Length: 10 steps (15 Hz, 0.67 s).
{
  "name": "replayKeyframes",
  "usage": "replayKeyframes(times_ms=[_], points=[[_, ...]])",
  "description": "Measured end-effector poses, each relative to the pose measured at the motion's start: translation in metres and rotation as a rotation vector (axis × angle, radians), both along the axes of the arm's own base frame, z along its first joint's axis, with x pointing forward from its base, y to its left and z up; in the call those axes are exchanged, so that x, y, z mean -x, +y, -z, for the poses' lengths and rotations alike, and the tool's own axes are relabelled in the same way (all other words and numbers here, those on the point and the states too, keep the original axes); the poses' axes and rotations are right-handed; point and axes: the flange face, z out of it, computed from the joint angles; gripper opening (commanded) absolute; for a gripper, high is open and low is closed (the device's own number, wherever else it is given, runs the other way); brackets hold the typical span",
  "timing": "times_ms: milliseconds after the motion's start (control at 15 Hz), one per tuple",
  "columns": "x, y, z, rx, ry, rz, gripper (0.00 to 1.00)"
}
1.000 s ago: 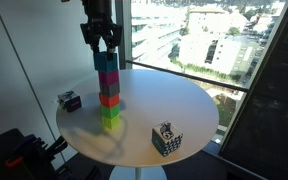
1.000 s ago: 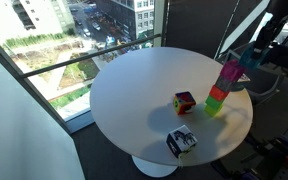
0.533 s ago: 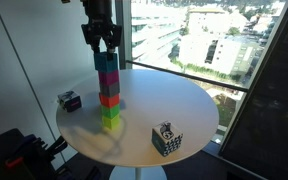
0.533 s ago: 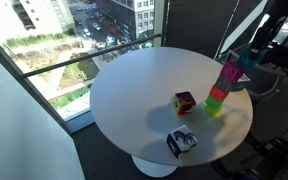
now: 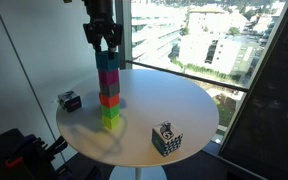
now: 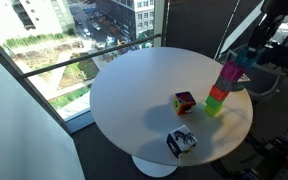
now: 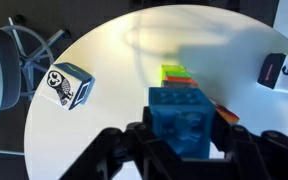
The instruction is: Put the blue block on top of the pink block
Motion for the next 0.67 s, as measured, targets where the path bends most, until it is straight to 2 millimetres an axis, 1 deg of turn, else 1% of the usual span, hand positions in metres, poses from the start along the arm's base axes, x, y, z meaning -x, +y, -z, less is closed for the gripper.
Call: replayKeyframes(times_ms=[667], points=[[-0.012, 0.005, 0.004, 0.000, 0.006, 0.038, 0.31]])
